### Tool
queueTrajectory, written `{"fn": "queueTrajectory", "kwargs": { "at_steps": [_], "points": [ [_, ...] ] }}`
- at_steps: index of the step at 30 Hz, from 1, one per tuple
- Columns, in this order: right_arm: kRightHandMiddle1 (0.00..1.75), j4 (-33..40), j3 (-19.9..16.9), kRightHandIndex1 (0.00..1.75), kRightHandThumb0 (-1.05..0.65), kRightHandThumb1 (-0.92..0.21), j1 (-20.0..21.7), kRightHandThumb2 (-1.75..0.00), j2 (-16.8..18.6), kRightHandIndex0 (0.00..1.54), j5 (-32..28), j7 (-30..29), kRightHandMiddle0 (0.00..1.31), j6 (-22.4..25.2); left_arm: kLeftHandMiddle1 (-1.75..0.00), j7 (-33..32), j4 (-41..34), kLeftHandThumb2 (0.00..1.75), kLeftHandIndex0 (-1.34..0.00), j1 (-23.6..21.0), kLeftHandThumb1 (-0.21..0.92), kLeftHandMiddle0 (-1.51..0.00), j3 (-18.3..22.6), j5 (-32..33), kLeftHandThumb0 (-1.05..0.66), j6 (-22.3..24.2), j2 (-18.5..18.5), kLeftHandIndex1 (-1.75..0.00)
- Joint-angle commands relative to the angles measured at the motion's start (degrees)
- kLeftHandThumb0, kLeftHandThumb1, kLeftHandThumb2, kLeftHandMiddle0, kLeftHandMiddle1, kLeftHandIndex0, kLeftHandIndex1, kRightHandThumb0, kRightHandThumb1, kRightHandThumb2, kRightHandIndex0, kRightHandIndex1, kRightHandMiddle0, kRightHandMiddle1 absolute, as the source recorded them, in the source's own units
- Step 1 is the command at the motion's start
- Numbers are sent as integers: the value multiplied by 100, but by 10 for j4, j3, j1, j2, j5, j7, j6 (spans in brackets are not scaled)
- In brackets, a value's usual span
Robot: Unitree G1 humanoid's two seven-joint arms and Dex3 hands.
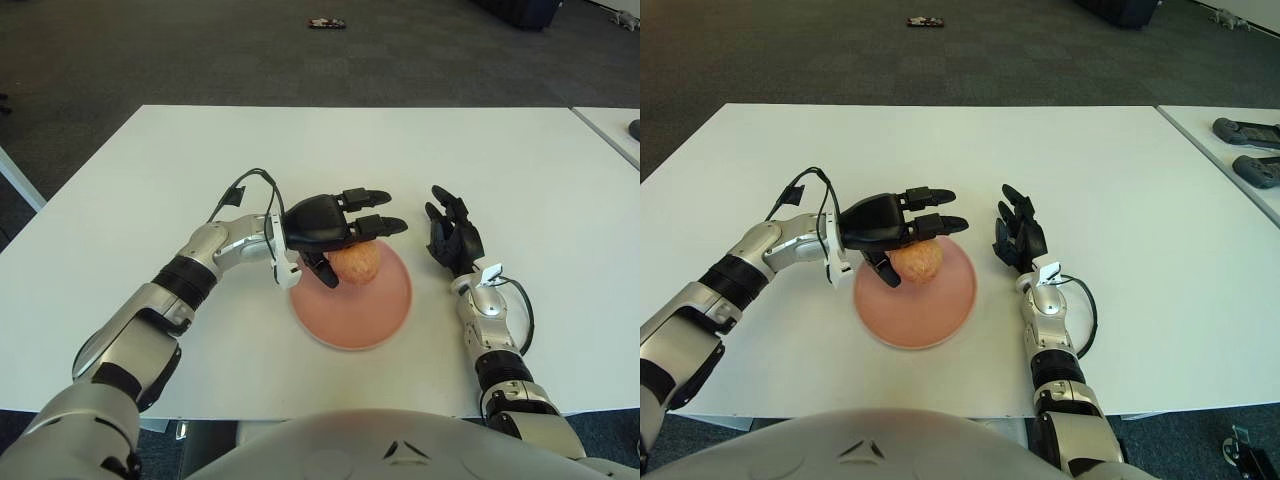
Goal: Put the apple into the plate.
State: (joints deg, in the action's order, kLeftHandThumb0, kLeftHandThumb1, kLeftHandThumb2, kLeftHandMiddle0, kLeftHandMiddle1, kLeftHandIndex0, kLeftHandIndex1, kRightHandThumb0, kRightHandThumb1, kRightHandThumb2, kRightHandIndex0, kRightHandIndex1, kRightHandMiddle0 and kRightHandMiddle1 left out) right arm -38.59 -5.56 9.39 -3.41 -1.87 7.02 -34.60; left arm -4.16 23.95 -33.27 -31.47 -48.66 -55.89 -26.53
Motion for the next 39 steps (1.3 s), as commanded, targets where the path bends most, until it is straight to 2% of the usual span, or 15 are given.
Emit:
{"fn": "queueTrajectory", "kwargs": {
  "at_steps": [1,9,20,31,39],
  "points": [
    [38,-33,7,0,-69,-92,-49,-87,2,24,8,3,0,4,0,5,-9,59,0,-8,92,0,11,6,-105,-1,-8,0],
    [37,-29,5,0,-70,-92,-50,-86,3,23,-14,23,0,19,0,18,-14,56,0,-8,92,0,14,20,-105,-1,-10,0],
    [33,-26,6,0,-71,-92,-52,-86,0,22,-15,25,0,20,0,51,-17,51,0,-5,92,0,18,49,-105,1,-9,0],
    [42,-25,2,1,-68,-92,-52,-83,2,24,-33,40,0,27,0,72,-25,48,0,-1,92,0,25,55,-105,6,-10,0],
    [46,-33,2,0,-69,-92,-48,-83,1,23,-30,35,0,25,0,63,-23,51,0,1,92,0,31,48,-105,6,-8,0]
  ]
}}
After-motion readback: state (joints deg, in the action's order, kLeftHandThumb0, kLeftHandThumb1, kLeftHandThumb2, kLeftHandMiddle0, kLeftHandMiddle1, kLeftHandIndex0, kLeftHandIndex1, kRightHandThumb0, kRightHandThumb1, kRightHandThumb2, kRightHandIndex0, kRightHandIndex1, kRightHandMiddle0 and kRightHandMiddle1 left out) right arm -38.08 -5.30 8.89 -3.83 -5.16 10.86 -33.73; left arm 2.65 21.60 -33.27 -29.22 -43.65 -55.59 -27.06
